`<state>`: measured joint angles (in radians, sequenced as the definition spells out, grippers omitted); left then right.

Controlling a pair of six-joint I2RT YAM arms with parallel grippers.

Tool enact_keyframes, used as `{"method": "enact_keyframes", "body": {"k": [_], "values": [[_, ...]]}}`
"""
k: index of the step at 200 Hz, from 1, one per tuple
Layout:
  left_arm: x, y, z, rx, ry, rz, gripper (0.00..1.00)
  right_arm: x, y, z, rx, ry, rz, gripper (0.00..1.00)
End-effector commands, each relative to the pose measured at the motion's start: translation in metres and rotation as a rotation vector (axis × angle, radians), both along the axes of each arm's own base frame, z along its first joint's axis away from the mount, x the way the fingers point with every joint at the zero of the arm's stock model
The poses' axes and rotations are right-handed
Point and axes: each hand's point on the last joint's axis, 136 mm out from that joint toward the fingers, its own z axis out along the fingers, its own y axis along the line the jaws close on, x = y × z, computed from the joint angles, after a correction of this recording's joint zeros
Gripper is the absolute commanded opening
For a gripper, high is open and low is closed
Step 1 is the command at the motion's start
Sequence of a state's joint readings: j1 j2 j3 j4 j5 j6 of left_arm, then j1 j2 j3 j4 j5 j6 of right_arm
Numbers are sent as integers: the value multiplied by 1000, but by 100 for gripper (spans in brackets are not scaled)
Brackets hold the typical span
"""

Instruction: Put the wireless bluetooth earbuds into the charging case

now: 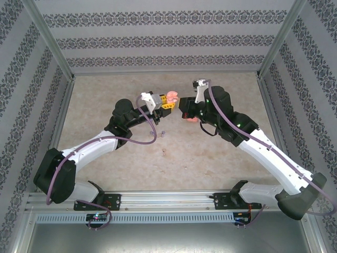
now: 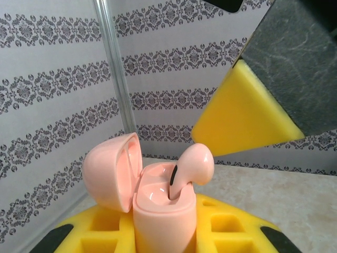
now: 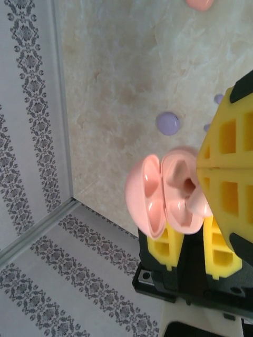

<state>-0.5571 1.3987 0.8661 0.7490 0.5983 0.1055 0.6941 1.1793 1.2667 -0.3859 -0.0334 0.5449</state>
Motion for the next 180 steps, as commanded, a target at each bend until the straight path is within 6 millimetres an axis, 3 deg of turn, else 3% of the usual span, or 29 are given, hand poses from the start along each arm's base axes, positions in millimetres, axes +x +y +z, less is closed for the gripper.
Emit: {"method": "enact_keyframes", "body": {"k": [1,46,132,180], "values": [[-9,-8,0,3,-35,-38,0,-4,11,11,19,-10,35,0],[-9,-10,-1,4,-31,-42,0,-5,20,6,17,1,51,0],[-9,-11,-3,2,-27,-45,0,-5,32,18,32,-16,75,0],[-5,-7,-4,-3,-33,-4,0,-28,6,34,56,-44,60,0]]}}
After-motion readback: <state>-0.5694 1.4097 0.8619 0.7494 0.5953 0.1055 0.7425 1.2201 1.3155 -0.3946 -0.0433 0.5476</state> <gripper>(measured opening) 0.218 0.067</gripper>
